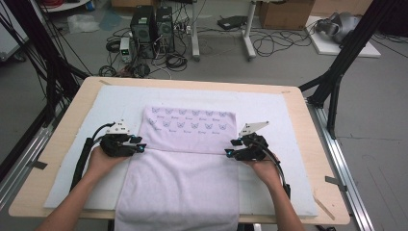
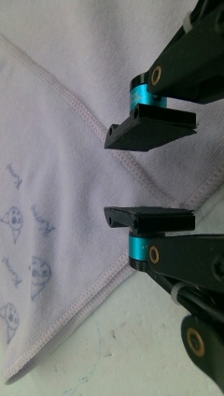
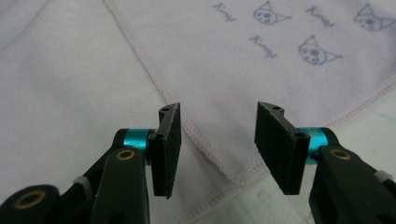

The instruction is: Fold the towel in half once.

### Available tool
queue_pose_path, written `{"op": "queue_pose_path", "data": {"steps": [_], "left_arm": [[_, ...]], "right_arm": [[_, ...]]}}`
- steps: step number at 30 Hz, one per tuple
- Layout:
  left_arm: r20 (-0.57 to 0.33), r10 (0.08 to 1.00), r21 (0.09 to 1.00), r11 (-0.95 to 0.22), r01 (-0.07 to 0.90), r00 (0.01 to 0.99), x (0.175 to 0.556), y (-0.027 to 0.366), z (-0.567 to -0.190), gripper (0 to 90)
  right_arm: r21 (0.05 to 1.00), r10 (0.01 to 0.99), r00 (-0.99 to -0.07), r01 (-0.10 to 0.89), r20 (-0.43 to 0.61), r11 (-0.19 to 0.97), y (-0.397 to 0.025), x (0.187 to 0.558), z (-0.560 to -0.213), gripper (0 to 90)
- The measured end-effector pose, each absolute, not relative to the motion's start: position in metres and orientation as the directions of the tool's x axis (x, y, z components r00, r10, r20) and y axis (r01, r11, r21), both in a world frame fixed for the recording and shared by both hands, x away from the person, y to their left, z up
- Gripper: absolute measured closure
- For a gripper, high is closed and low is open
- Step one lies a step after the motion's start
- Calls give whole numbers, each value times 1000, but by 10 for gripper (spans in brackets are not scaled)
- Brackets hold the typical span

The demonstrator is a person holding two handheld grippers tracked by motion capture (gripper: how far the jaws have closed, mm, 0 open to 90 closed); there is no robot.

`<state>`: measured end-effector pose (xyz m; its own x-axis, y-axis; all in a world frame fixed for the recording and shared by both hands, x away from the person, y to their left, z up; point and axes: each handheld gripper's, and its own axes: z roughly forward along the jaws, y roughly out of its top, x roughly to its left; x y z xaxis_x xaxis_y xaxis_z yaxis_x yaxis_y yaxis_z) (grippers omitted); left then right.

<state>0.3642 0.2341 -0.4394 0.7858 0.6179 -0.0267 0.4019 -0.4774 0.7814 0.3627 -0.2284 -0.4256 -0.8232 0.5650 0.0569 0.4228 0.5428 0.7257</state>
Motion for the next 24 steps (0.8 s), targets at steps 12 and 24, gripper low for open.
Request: {"op": "queue_pose_path", "data": {"steps": [12, 24], "left_arm": [[12, 635, 760, -508, 405, 773, 365, 232, -443, 751], [21, 657, 763, -498, 413, 753, 366, 232, -439, 866]], "right_arm": [[707, 565, -823, 436, 63, 556, -222, 373, -440, 588], [720, 567, -821, 434, 69, 541, -227, 378, -439, 840]]}}
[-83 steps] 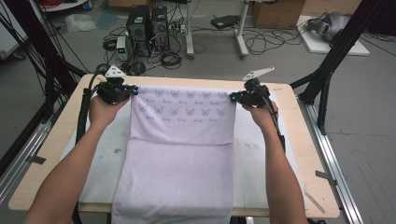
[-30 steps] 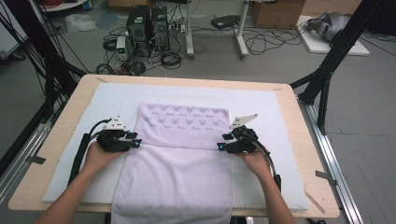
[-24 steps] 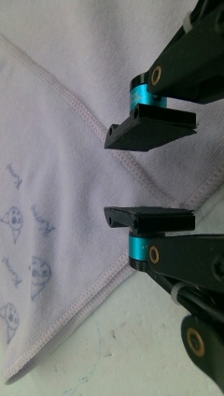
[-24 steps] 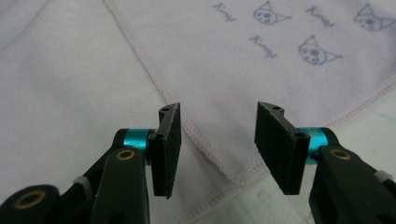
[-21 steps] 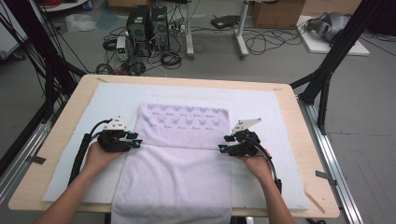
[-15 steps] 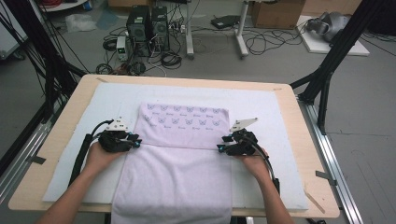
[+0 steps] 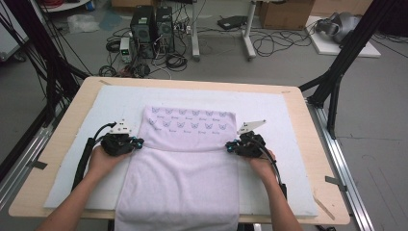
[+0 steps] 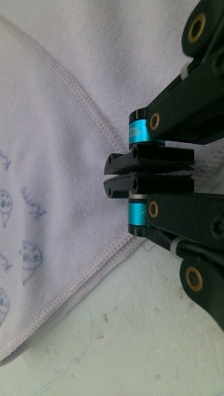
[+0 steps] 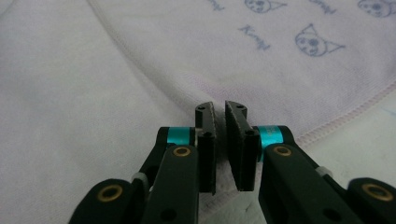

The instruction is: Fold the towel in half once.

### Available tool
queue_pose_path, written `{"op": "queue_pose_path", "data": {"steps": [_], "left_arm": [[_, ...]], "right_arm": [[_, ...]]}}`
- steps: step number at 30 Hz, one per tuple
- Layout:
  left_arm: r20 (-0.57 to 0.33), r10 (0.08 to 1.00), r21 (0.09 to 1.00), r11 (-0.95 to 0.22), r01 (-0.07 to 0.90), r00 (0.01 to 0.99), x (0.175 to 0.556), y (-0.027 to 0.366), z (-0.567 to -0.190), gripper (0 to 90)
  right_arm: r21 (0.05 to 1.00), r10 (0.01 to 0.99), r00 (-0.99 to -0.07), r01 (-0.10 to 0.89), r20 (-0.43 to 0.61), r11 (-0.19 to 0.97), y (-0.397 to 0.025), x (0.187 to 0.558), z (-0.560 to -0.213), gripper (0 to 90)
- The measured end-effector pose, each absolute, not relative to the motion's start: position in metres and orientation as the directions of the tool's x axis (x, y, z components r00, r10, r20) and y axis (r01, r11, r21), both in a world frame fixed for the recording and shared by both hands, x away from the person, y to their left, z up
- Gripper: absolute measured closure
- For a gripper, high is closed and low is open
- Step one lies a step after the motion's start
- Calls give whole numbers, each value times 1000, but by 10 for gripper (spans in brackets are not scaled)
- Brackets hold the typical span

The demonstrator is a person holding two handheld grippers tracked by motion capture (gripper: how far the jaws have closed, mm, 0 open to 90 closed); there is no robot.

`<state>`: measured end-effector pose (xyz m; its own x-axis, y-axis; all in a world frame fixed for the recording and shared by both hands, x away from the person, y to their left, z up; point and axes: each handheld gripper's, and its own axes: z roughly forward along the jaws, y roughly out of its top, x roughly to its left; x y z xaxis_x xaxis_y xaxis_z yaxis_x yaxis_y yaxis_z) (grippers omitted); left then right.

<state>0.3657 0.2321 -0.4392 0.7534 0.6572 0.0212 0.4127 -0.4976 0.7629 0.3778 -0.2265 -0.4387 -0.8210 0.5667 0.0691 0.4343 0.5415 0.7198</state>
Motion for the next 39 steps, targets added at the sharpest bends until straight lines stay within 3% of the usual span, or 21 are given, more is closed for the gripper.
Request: {"op": "queue_pose_path", "data": {"steps": [12, 19, 27, 29, 31, 39], "left_arm": [[-4, 657, 818, -432, 381, 754, 344, 242, -404, 868], [42, 603, 819, -477, 318, 797, 285, 250, -392, 868], [61, 516, 803, -534, 265, 854, 209, 257, -398, 853], [61, 503, 798, -543, 260, 862, 206, 257, -404, 769], [46, 507, 793, -542, 277, 860, 213, 257, -410, 675], [19, 483, 750, -586, 308, 875, 244, 238, -435, 635]], "right_arm": [[781, 542, -837, 385, 72, 492, -235, 363, -410, 847], [793, 479, -876, 334, 60, 510, -238, 317, -396, 847], [803, 394, -915, 303, 93, 514, -241, 242, -403, 820], [795, 382, -918, 308, 105, 523, -241, 234, -407, 708], [793, 380, -917, 322, 124, 518, -242, 236, -412, 674], [757, 376, -915, 347, 145, 553, -229, 259, -439, 593]]}}
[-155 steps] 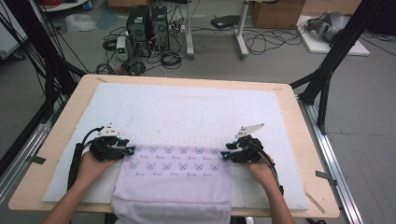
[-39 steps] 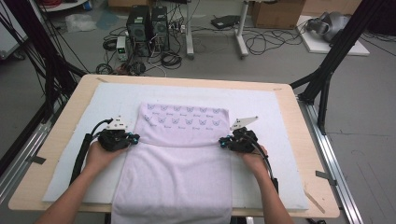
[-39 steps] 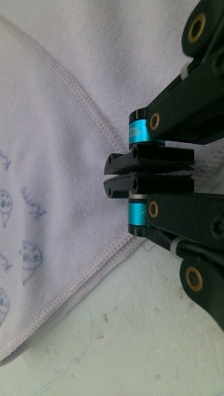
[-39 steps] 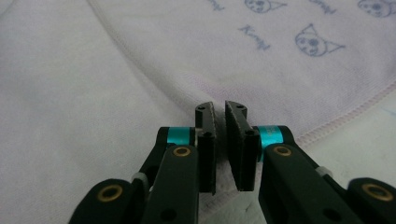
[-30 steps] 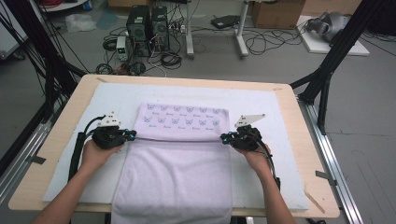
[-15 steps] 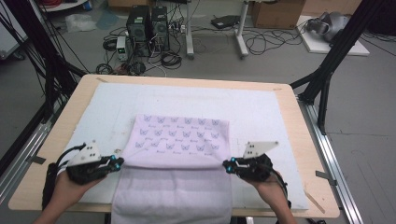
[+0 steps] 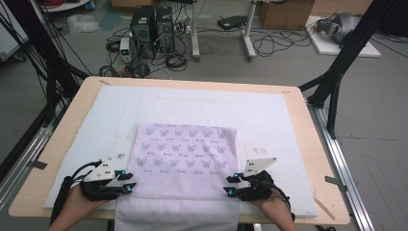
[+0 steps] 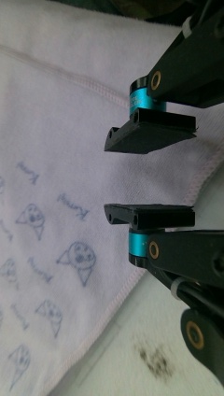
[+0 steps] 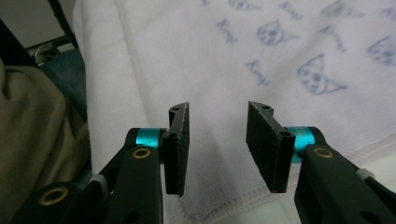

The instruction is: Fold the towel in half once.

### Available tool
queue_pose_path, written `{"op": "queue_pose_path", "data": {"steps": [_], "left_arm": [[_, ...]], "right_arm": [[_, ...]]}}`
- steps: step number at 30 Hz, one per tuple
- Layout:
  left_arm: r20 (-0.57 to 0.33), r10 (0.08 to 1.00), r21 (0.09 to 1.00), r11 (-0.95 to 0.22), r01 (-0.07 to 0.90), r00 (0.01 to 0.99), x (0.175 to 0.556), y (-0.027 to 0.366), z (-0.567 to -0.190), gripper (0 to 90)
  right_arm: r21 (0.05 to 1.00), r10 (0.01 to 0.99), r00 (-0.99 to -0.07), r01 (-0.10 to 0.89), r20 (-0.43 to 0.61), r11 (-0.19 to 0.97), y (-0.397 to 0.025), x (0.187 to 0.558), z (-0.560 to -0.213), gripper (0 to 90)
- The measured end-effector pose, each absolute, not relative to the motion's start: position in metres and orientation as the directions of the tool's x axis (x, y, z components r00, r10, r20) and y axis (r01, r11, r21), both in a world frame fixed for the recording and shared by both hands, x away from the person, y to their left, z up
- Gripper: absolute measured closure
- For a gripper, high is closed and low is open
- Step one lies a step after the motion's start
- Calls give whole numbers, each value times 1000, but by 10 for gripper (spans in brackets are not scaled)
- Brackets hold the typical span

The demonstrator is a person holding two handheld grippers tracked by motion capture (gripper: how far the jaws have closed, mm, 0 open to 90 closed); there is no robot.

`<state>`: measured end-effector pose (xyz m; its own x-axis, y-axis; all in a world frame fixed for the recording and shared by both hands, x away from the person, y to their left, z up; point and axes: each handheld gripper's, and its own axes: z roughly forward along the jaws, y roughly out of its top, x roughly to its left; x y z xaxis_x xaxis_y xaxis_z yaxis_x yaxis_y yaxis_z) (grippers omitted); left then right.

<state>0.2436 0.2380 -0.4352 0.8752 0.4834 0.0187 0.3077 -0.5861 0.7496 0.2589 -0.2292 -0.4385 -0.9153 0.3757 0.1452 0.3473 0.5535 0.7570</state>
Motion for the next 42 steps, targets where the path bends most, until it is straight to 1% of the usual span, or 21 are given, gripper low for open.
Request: {"op": "queue_pose_path", "data": {"steps": [1, 2, 3, 4, 5, 7, 9, 13, 20, 21, 22, 23, 24, 28, 33, 35, 37, 42], "left_arm": [[15, 472, 744, -594, 305, 882, 244, 235, -439, 649], [25, 464, 748, -596, 291, 886, 243, 234, -442, 697], [19, 456, 756, -589, 286, 890, 243, 234, -442, 728], [14, 455, 754, -589, 290, 890, 243, 234, -442, 810], [19, 456, 753, -592, 288, 890, 243, 234, -441, 853], [23, 461, 750, -595, 290, 887, 242, 233, -439, 876], [27, 464, 760, -585, 283, 885, 239, 236, -433, 880], [37, 468, 787, -558, 263, 883, 228, 244, -415, 882], [46, 425, 812, -543, 215, 904, 198, 250, -397, 880], [45, 416, 813, -544, 209, 908, 194, 251, -397, 873], [50, 416, 810, -548, 207, 908, 192, 251, -397, 842], [47, 424, 809, -547, 214, 904, 193, 251, -398, 767], [48, 427, 810, -546, 215, 903, 195, 251, -399, 723], [45, 479, 818, -522, 243, 877, 214, 252, -403, 645], [39, 541, 824, -493, 280, 840, 250, 252, -407, 622], [32, 561, 829, -478, 291, 828, 263, 251, -407, 602], [20, 580, 833, -460, 307, 814, 277, 250, -406, 578], [-3, 608, 834, -437, 338, 794, 308, 246, -404, 528]], "right_arm": [[747, 373, -916, 348, 144, 566, -227, 259, -442, 601], [737, 371, -918, 347, 141, 580, -226, 259, -445, 626], [743, 377, -918, 337, 123, 578, -225, 257, -446, 675], [742, 382, -916, 338, 119, 579, -225, 257, -446, 736], [739, 376, -918, 341, 127, 581, -225, 258, -446, 797], [732, 371, -920, 337, 125, 592, -224, 258, -445, 866], [733, 363, -926, 319, 104, 602, -222, 257, -441, 875], [766, 365, -925, 308, 103, 565, -229, 251, -429, 877], [804, 332, -938, 272, 99, 529, -236, 219, -408, 876], [809, 321, -941, 272, 109, 522, -237, 215, -406, 867], [810, 312, -943, 274, 118, 519, -239, 212, -406, 839], [811, 316, -941, 276, 119, 515, -240, 211, -405, 801], [815, 325, -938, 281, 122, 507, -242, 213, -405, 774], [823, 359, -923, 309, 139, 476, -243, 234, -406, 667], [811, 413, -901, 336, 130, 479, -239, 275, -408, 603], [817, 435, -891, 344, 129, 463, -237, 291, -409, 578], [810, 454, -884, 348, 114, 473, -235, 306, -408, 549], [812, 472, -876, 343, 95, 473, -232, 336, -398, 503]]}}
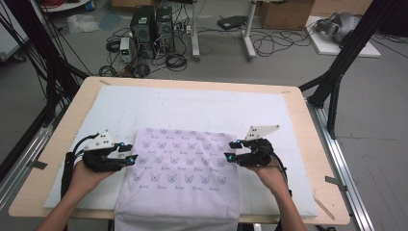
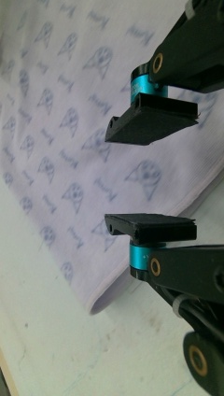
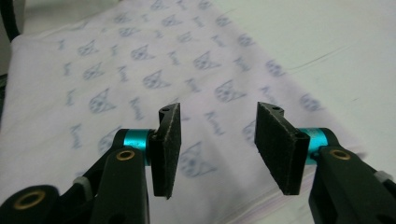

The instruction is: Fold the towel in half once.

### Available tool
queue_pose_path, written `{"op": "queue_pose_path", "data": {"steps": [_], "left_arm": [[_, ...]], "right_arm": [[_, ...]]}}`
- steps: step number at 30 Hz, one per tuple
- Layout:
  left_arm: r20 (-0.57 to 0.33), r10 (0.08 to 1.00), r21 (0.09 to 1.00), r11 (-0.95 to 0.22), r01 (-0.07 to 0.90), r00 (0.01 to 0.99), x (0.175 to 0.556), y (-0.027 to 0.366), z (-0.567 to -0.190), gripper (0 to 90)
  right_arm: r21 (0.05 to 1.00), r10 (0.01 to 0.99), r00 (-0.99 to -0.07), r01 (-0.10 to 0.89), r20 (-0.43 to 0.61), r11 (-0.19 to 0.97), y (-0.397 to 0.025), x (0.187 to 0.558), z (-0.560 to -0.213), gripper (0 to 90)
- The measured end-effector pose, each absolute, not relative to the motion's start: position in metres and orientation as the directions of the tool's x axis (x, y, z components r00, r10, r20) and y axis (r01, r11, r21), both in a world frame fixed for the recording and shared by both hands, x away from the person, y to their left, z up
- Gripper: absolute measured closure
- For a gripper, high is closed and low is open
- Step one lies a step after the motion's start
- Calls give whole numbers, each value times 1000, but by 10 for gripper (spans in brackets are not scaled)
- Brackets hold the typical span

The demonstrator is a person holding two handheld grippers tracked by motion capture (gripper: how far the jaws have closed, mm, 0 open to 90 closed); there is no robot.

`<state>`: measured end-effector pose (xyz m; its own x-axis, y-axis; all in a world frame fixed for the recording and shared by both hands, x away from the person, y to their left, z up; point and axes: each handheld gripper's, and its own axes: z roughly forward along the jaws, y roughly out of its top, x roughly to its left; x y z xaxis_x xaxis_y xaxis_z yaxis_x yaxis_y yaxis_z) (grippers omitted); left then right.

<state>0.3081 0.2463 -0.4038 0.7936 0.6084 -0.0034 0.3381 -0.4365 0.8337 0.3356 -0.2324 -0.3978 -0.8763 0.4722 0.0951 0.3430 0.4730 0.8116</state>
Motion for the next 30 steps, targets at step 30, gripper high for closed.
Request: {"op": "queue_pose_path", "data": {"steps": [30], "left_arm": [[-88, 729, 764, -388, 515, 679, 396, 242, -446, 628]], "right_arm": [[738, 615, -783, 468, 91, 487, -237, 406, -448, 536]]}}
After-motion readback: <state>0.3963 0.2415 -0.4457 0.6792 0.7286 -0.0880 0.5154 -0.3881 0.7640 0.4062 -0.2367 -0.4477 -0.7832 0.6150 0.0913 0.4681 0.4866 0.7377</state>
